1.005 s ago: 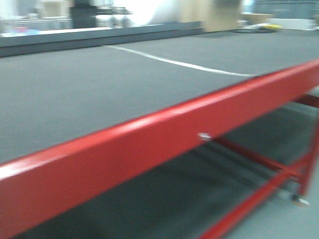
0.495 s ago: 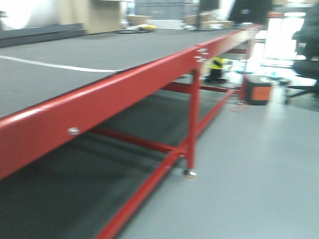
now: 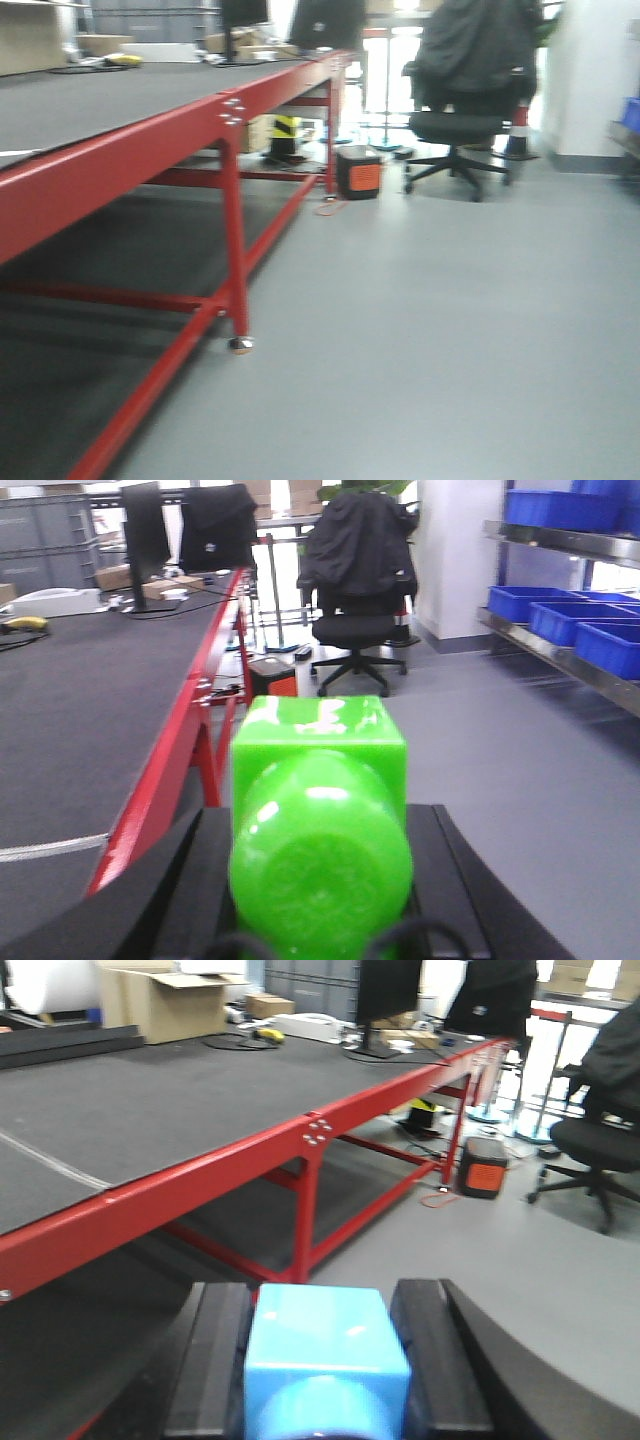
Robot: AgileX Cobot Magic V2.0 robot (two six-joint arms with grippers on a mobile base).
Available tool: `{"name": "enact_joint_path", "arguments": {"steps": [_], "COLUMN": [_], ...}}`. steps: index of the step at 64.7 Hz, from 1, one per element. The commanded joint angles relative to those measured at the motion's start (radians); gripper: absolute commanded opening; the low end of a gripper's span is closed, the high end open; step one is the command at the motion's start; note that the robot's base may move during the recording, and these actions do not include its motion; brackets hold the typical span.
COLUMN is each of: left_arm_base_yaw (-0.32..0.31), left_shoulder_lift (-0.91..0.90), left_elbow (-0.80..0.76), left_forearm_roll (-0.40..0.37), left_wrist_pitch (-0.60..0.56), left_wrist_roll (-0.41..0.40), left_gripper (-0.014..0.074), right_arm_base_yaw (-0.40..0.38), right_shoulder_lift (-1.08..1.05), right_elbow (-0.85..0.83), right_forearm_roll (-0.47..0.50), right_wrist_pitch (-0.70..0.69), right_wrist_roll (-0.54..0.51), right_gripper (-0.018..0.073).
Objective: Grab block from conveyor and place in blue bin
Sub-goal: 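Drive the base away from the belt along the red conveyor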
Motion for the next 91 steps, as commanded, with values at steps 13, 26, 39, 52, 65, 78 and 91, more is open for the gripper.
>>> {"name": "enact_joint_path", "arguments": {"steps": [13,26,39,52,65,78,91], "left_arm_base_yaw": [-0.008,-0.008,-0.008,-0.008,-0.008,-0.008,-0.008], "left_shoulder_lift": [-0.004,-0.004,-0.004,-0.004,-0.004,-0.004,-0.004], "left_elbow": [0.001,0.001,0.001,0.001,0.001,0.001,0.001], "left_forearm_roll": [-0.005,-0.005,-0.005,-0.005,-0.005,-0.005,-0.005], "left_wrist_pitch": [-0.015,-0.015,-0.015,-0.015,-0.015,-0.015,-0.015], "left_wrist_roll": [-0.008,-0.008,-0.008,-0.008,-0.008,-0.008,-0.008], "left_gripper": [-0.0111,-0.0111,-0.0111,-0.0111,-0.0111,-0.0111,-0.0111], "right_arm_base_yaw": [0.003,0.003,0.003,0.003,0.003,0.003,0.003], "right_shoulder_lift": [-0.004,-0.004,-0.004,-0.004,-0.004,-0.004,-0.004], "right_elbow": [-0.008,-0.008,-0.008,-0.008,-0.008,-0.008,-0.008], "right_forearm_roll": [-0.001,-0.001,-0.001,-0.001,-0.001,-0.001,-0.001], "right_wrist_pitch": [-0.022,-0.022,-0.022,-0.022,-0.022,-0.022,-0.022], "right_wrist_roll": [-0.005,-0.005,-0.005,-0.005,-0.005,-0.005,-0.005], "right_gripper": [-0.0162,-0.0162,-0.0162,-0.0162,-0.0162,-0.0162,-0.0162]}}
